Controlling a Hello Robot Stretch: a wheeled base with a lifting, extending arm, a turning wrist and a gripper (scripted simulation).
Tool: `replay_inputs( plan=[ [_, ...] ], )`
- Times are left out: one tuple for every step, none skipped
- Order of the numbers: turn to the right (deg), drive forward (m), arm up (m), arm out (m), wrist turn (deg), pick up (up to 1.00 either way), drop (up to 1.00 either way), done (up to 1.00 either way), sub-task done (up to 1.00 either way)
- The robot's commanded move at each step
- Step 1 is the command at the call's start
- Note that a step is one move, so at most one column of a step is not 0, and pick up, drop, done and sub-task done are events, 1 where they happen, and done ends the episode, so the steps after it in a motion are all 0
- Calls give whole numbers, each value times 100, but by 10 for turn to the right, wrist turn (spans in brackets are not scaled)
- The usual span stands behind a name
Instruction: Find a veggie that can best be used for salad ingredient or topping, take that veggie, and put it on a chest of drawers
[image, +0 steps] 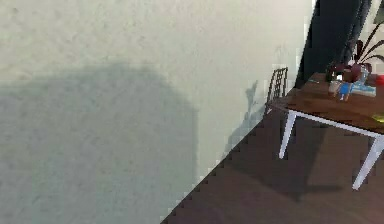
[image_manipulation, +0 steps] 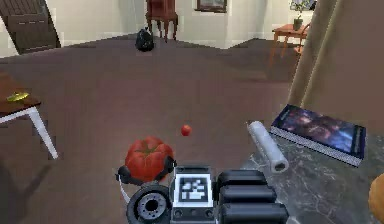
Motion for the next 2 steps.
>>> replay_inputs(
  plan=[
    [450,0,0,0,0,0,0,0,0],
    [150,0,0,0,0,0,0,0,0]
  ],
)
